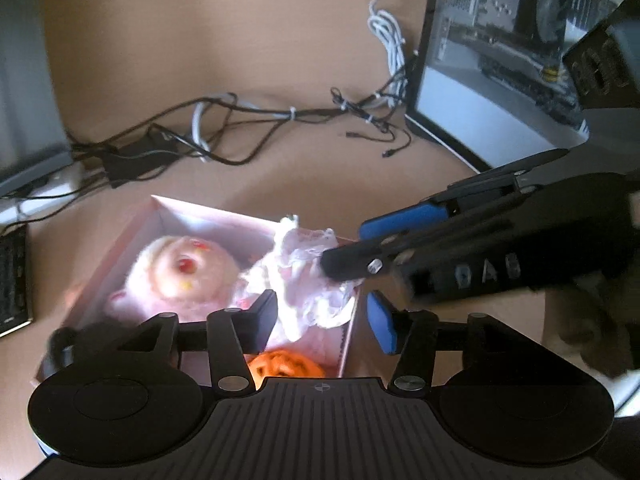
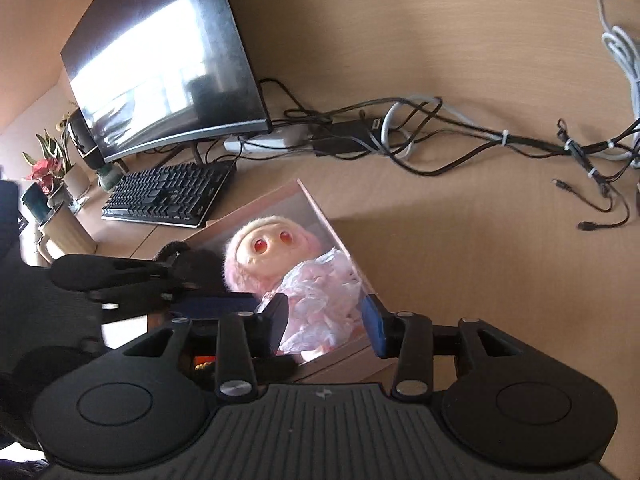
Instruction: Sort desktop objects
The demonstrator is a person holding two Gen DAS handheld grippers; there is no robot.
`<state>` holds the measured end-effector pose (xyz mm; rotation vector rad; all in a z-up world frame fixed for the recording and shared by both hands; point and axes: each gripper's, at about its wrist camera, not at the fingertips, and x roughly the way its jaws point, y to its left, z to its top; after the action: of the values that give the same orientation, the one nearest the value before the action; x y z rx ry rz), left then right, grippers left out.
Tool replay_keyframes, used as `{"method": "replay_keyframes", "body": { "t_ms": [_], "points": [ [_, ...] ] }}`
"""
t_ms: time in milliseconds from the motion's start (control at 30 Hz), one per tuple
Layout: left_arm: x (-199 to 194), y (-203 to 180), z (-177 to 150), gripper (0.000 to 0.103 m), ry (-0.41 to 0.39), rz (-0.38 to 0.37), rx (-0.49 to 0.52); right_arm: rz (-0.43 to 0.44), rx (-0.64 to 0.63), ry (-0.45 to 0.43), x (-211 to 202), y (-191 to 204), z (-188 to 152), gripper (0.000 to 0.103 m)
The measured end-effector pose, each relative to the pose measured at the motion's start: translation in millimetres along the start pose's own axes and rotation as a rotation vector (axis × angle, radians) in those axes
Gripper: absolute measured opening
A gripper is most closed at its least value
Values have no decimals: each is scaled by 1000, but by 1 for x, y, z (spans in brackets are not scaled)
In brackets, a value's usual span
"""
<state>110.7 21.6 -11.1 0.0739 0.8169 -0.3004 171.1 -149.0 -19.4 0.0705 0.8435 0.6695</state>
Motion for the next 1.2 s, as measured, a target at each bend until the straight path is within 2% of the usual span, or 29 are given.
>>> {"method": "replay_keyframes", "body": {
  "t_ms": [133,267,467,633,800,967,1033,1200],
  "points": [
    [-33,27,-13,67,-20,54,-61,13,0,-10,-8,-1,5,41],
    [-47,40,-29,71,17,4,-95,39,-6,14,-5,5,7,41],
    [-36,24,-47,61,74,-47,-59,113,-47,66,2,30,3,41],
    [-27,29,-55,54,94,-79,-103,116,-36,66,2,36,1,41],
    [-18,38,-61,52,123,-117,-152,105,-17,71,-2,34,-6,42],
    [-14,39,-57,49,115,-144,-166,92,21,70,-3,29,-12,43],
    [-12,36,-55,41,120,-141,-155,88,31,67,-4,28,-14,43],
    [-16,36,-54,40,122,-130,-157,81,50,55,-7,26,-17,47]
  ]
}}
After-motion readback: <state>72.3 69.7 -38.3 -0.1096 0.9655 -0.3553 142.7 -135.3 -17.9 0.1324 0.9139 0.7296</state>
